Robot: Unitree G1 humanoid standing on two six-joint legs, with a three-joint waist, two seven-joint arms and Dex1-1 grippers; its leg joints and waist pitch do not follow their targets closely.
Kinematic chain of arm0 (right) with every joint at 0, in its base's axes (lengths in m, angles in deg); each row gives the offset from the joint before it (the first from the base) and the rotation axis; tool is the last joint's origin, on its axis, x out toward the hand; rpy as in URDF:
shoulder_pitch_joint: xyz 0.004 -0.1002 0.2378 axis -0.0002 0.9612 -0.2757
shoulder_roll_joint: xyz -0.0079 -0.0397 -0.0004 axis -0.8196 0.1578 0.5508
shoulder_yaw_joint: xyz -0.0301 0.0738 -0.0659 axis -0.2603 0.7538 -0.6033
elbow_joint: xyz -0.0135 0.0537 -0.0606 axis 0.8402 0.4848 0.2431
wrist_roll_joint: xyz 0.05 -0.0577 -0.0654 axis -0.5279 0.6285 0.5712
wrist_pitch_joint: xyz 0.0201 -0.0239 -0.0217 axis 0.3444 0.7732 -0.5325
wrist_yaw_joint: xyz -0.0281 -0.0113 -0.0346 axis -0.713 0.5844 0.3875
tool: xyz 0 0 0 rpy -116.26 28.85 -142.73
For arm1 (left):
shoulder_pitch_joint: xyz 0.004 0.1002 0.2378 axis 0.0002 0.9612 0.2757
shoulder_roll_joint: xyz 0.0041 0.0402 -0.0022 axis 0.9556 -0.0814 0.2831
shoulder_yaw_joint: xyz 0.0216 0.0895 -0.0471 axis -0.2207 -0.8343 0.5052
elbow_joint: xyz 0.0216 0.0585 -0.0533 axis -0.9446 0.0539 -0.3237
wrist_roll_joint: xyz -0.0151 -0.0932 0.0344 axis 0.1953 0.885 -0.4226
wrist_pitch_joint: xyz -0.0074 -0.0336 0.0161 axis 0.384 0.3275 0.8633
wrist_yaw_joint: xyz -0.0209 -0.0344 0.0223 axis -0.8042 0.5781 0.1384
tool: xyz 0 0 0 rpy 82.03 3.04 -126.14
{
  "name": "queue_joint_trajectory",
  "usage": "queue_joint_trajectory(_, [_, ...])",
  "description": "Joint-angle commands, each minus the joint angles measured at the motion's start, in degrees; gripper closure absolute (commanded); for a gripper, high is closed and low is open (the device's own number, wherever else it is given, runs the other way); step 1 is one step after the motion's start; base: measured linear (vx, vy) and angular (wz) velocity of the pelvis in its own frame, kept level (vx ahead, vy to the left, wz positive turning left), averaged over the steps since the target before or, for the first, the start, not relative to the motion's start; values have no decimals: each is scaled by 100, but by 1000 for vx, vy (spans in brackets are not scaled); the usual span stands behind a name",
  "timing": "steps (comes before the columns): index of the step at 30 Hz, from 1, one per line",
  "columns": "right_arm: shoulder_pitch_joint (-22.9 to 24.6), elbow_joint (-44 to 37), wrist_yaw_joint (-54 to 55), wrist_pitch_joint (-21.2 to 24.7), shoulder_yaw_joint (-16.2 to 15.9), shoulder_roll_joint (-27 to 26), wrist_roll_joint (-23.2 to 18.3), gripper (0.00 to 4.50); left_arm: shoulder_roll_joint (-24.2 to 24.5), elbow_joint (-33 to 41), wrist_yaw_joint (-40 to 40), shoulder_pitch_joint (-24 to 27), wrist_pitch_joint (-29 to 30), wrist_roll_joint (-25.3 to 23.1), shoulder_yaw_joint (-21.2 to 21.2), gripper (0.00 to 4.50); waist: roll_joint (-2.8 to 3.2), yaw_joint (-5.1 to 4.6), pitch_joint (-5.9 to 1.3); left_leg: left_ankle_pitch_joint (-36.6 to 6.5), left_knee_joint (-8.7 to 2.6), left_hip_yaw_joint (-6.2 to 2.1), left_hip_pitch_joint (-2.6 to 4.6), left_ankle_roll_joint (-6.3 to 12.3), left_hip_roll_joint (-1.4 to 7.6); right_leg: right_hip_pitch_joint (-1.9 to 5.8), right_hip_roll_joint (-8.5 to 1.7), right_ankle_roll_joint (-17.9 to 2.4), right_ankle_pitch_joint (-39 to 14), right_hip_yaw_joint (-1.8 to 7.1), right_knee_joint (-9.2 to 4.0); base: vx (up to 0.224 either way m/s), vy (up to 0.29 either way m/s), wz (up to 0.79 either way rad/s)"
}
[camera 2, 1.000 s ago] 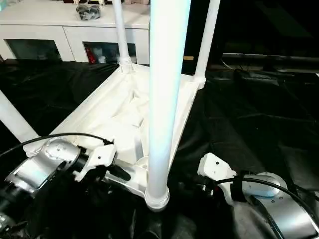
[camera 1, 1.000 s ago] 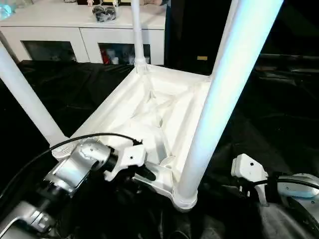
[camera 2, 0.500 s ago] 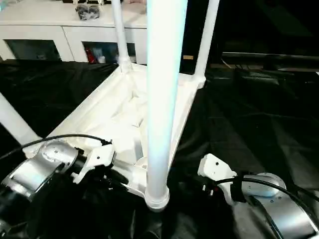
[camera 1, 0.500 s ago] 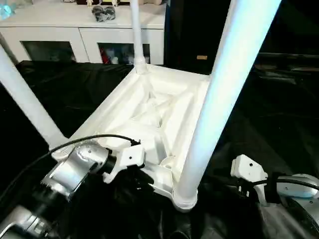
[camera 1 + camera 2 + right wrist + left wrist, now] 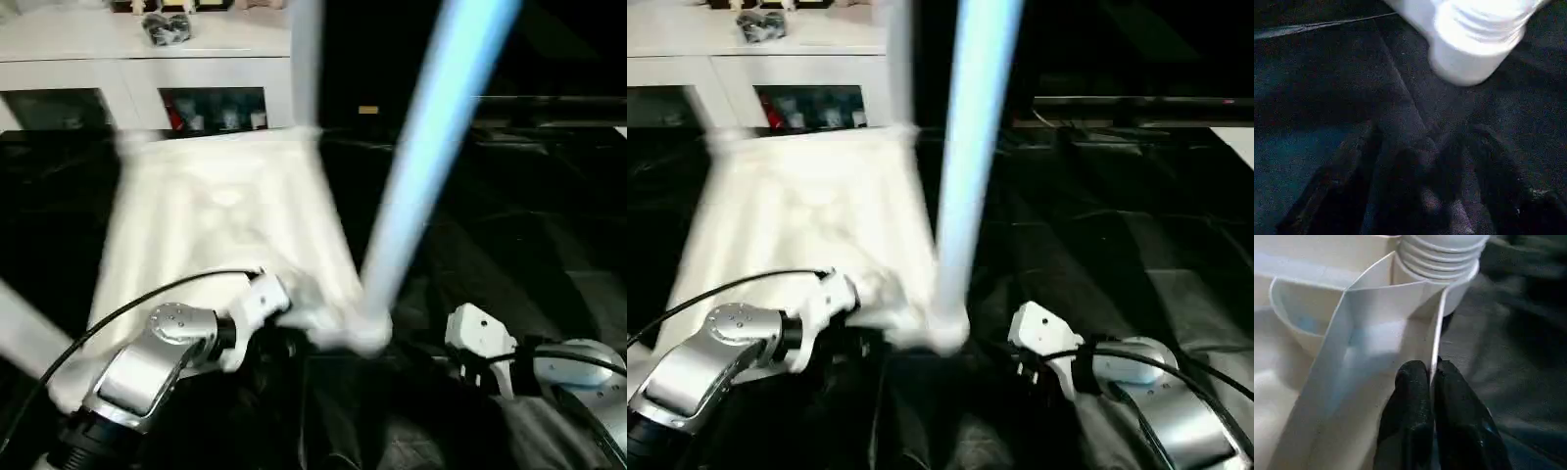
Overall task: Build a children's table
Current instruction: Rotate table base
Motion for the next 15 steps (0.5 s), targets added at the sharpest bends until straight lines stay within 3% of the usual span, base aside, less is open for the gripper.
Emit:
queue_joint_trajectory(1, [-176,156,134,-149,-85,-94,171,138,-82,-160,418,-38,-816,-227,71,449,-138,86,-262,-907,-511,-237,-77,473,442,238,-522,-1301,-1802,294,-530,0,0,0])
queue_joint_trajectory(3, [-214,223,219,-189,-100,-132,243,138,-139,-248,446,-82,-1135,-243,16,449,-109,101,-290,-718,-491,-222,-61,526,444,233,-516,-1392,-1407,296,-496,0,0,0])
queue_joint_trajectory(5, [-266,306,342,-161,-89,-196,296,138,-211,-363,430,-146,-1260,-201,13,449,-130,162,-296,-420,-479,-197,-46,614,454,232,-519,-1542,-827,302,-430,0,0,0])
queue_joint_trajectory(8, [-364,450,605,-117,-36,-347,372,138,-266,-673,235,-294,-1569,-183,-72,449,-103,256,-315,-215,-460,-176,-17,675,453,243,-521,-1633,-537,305,-388,0,0,0])
queue_joint_trajectory(15, [-302,386,745,-144,12,-473,399,138,-162,-1084,-354,-435,-2234,-98,-271,449,-68,370,-286,-517,-491,-160,10,506,460,231,-533,-1521,-970,316,-431,0,0,0])
